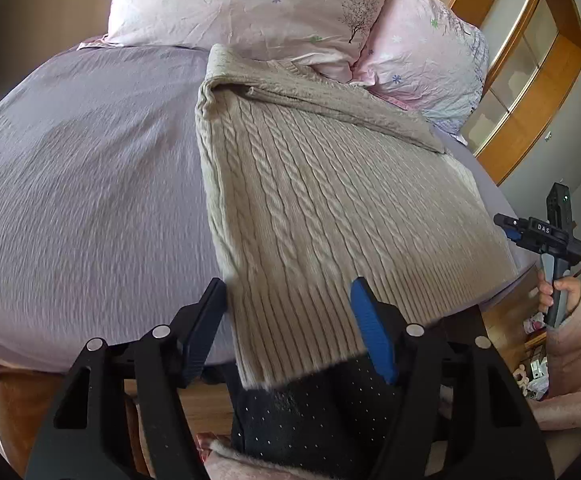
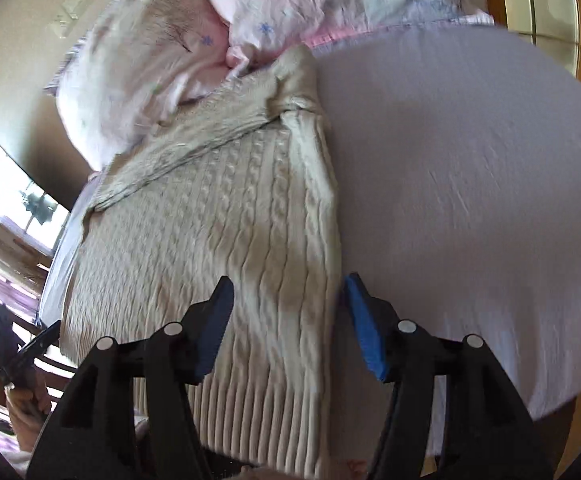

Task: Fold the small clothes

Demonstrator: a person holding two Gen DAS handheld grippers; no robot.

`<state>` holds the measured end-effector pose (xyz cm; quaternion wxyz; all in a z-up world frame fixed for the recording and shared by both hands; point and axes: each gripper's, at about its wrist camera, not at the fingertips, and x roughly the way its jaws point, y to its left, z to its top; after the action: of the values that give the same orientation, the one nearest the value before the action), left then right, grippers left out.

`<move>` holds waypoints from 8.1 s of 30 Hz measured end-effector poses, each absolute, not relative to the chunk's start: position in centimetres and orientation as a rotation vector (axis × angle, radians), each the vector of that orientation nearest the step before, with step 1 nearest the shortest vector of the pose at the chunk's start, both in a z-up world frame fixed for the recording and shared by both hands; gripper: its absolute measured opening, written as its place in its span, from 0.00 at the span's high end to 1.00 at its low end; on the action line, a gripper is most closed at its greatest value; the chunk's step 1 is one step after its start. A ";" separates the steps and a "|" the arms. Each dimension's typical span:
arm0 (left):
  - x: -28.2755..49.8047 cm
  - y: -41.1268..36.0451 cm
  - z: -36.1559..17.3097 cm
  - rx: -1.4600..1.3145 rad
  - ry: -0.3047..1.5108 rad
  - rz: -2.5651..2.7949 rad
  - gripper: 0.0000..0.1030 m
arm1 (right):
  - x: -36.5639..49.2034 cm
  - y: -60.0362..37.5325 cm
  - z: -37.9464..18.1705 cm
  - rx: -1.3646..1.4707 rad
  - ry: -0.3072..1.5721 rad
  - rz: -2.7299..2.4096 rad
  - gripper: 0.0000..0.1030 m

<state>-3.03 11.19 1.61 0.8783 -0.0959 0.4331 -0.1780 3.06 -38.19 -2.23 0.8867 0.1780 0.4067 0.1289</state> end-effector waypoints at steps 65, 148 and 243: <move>26.2 14.5 0.8 -0.610 0.997 -0.303 0.74 | 25.0 -32.9 4.3 0.572 0.488 0.345 0.08; 17.5 -12.9 4.1 0.019 0.757 -0.698 0.19 | 28.0 -40.2 3.9 0.350 0.757 0.148 0.84; 12.0 0.7 1.2 0.105 0.935 -0.151 0.01 | 11.3 -20.4 -2.8 -0.026 0.864 0.038 0.02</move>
<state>11.99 0.75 1.22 0.8885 0.0505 0.4501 -0.0729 11.33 -20.37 -2.82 0.9079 -0.0124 0.4187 0.0184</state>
